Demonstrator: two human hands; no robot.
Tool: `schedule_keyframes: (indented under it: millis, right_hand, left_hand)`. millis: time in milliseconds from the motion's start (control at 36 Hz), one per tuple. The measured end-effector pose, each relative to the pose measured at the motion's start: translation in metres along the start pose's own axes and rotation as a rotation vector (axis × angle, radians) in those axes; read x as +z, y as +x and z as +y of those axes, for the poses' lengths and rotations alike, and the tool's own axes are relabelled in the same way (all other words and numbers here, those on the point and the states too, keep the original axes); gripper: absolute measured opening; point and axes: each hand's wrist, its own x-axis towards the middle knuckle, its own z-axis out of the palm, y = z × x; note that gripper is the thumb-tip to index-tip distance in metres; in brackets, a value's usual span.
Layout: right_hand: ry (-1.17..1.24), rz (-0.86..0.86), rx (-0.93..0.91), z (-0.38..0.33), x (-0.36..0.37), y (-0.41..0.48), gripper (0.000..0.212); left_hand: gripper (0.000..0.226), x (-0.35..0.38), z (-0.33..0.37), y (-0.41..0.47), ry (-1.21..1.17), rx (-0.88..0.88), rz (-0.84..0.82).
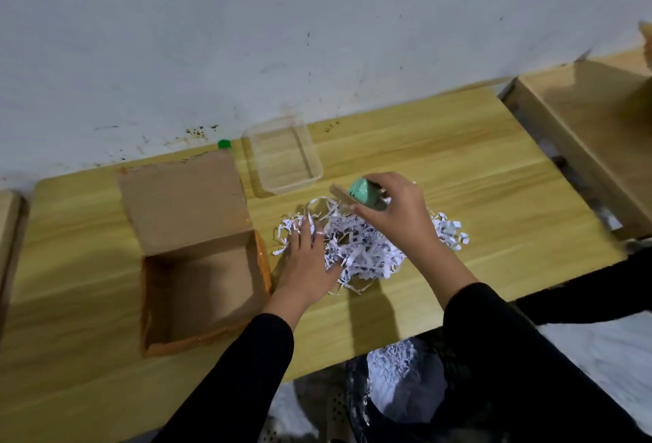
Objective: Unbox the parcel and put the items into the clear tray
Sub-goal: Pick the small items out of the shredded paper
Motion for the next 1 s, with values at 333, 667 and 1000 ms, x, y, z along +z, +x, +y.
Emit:
schedule_keyframes:
  millis: [333,667,1000]
  right_hand:
    - [0.146,0.106,0.214,0.012,0.002,0.064,0.050]
    - [-0.105,-0.215,0.155,0.033,0.058,0.074,0.051]
    - [-0.009,-0.067,0.128,0.034,0.020,0.048,0.043]
  left_hand:
    - [0.081,0.005,-0.002,0.003,-0.013,0.004,0.035]
    - [0.079,0.009,0.001,0.005,-0.080,-0.012,0.087]
    - [0.062,0.001,0.001,0.005,-0.144,-0.009,0.248]
